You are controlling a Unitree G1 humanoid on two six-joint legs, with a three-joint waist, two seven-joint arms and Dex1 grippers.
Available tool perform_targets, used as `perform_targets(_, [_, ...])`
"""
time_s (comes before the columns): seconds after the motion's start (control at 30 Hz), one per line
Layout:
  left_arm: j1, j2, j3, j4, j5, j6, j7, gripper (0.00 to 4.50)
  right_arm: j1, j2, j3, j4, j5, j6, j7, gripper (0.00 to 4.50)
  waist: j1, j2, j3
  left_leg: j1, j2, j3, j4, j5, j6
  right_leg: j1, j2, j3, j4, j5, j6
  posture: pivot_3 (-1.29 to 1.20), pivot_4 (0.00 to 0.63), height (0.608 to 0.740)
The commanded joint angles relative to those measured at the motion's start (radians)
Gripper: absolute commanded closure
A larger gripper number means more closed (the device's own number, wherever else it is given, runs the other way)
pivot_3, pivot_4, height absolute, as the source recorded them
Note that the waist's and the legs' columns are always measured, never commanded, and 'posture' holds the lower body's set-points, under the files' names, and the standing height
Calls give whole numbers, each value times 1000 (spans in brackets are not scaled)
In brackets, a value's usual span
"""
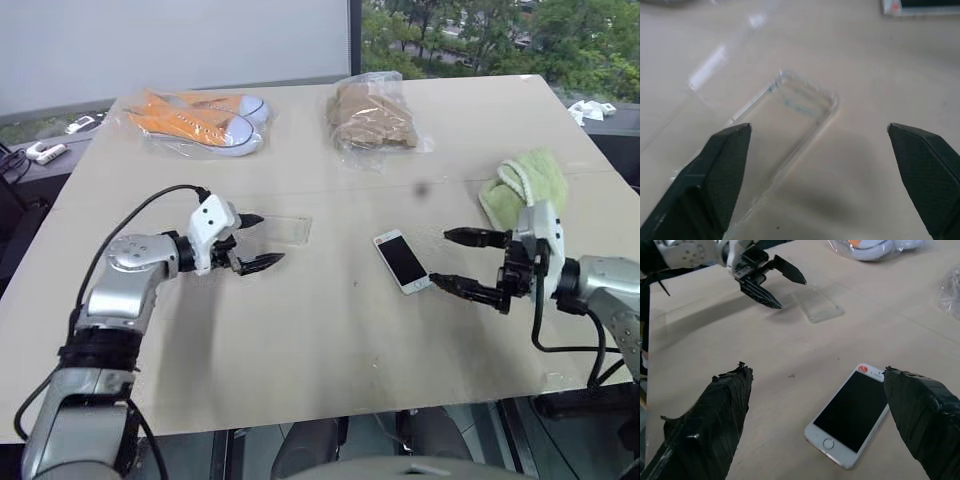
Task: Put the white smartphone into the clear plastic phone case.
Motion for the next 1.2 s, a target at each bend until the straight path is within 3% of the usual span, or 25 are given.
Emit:
perform_targets(0.03, [-76,-16,-36,162,62,-100,-66,0,4,-5,-41,-78,26,0,-39,29,-5,0,0,0,0,0,0,0,0,0,0,0,0,0,0,0,150,740])
perform_targets(0.3, [-236,-31,-86,502,192,-232,-62,0,15,-14,-52,-134,59,32,-100,29,-9,-3,-1,2,0,0,2,0,0,1,0,0,4,0,0,0,150,740])
perform_targets(0.4, [-263,-24,-103,576,219,-226,-90,776,15,-18,-54,-136,67,32,-105,0,-16,-4,-1,4,0,1,2,0,0,2,1,1,6,0,0,0,150,740])
perform_targets(0.7, [-249,-37,-79,555,180,-185,-198,4460,10,-13,-50,-118,63,2,-94,0,-32,-4,-4,5,0,2,3,0,0,2,1,0,7,0,1,0,150,740])
perform_targets(0.83, [-196,-38,-49,428,141,-124,-226,4460,12,-13,-46,-115,62,-5,-86,0,-32,-4,-4,4,0,2,3,0,1,1,1,1,6,0,1,0,150,740])
perform_targets(1.1, [162,-41,-5,-437,-41,279,-110,4460,67,-26,-60,-106,48,-37,-51,0,-22,-4,-4,0,0,-1,2,0,1,0,0,2,4,0,1,0,150,740])
perform_targets(1.2, [251,-73,-13,-672,-98,423,-25,4460,114,-22,-83,-96,47,-83,-19,0,-15,-5,-4,0,0,-1,2,0,1,0,0,2,3,0,1,0,150,740])
